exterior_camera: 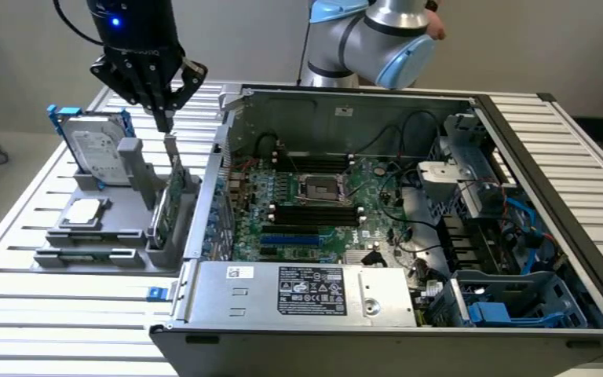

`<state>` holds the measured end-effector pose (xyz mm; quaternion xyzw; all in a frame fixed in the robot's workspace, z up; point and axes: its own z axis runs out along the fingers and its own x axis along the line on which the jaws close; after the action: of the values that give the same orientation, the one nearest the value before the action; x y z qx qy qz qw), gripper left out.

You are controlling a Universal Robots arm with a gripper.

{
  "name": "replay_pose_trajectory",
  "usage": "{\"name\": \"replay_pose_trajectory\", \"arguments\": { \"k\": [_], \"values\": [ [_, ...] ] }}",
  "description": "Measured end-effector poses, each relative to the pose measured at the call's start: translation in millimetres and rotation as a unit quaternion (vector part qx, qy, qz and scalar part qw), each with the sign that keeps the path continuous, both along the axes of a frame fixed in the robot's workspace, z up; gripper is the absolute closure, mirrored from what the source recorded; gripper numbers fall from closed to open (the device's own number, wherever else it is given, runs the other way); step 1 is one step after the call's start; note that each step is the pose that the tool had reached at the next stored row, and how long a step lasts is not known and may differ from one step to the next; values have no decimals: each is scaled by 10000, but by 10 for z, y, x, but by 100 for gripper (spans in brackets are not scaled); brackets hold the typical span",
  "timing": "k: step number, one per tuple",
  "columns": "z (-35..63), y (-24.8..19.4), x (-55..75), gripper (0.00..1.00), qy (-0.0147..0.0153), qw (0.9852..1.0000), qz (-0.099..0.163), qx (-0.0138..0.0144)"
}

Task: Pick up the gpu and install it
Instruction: 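Reach for the gpu, then pick up the gpu and move the gpu toward the slot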

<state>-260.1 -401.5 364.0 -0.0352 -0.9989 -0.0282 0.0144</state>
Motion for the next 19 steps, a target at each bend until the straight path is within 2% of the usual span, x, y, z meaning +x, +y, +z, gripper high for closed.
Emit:
{"name": "replay_pose_trajectory", "arguments": {
  "k": [7,10,19],
  "values": [
    [-22,-103,-120,89,1,10000,24,0],
    [-33,-109,-193,89,1,10000,44,0],
    [-33,-110,-194,89,0,10000,44,0]
  ]
}}
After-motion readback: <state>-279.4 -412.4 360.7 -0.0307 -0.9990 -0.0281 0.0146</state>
